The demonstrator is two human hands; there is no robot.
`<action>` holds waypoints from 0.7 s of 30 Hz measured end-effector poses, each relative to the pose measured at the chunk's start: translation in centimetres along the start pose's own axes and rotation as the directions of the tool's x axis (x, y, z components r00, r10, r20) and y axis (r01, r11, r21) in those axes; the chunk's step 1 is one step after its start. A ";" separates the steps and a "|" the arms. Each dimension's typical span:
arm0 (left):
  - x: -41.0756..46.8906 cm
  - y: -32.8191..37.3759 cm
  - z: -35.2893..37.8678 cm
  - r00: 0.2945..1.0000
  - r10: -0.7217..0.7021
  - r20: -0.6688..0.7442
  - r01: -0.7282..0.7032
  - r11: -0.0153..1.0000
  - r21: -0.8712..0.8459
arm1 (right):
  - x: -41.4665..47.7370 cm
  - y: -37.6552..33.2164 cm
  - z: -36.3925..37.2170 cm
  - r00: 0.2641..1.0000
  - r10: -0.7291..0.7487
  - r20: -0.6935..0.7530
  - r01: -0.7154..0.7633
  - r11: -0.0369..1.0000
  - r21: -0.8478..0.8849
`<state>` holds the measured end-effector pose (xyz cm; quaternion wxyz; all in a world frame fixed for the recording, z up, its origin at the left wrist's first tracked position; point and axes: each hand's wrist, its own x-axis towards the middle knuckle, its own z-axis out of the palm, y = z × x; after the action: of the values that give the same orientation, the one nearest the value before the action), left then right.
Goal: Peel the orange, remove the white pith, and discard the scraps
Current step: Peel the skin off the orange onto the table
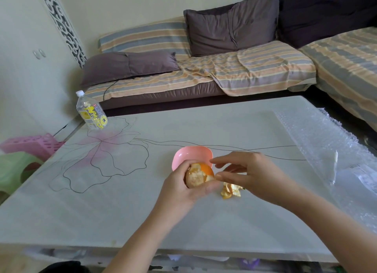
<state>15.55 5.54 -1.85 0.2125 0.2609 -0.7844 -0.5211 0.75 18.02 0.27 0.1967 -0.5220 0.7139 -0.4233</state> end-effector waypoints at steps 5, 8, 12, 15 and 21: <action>-0.1 0.3 -0.2 0.998 0.054 0.038 -0.053 0.998 -0.028 | -0.6 -0.6 0.0 0.983 -0.181 -0.021 0.181 0.983 0.015; -0.1 0.4 0.1 0.997 0.054 0.047 -0.051 0.997 -0.064 | -0.6 -0.6 -0.2 0.974 -0.218 -0.070 0.220 0.975 0.032; -0.3 0.5 0.2 0.992 0.094 0.088 -0.090 0.995 -0.051 | -0.7 -0.7 -0.3 0.965 -0.250 -0.078 0.249 0.968 -0.023; -0.5 0.5 0.4 0.985 0.105 0.134 -0.097 0.993 -0.064 | -0.9 -0.7 -0.5 0.955 -0.286 -0.077 0.280 0.956 -0.084; -0.8 1.1 0.6 0.978 0.147 0.150 -0.130 0.985 -0.113 | -1.6 -1.0 -0.8 0.944 -0.319 -0.080 0.303 0.938 -0.168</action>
<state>15.55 6.81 -1.05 0.1989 0.1523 -0.7871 -0.5636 1.38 19.69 1.25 0.0485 -0.6188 0.6622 -0.4199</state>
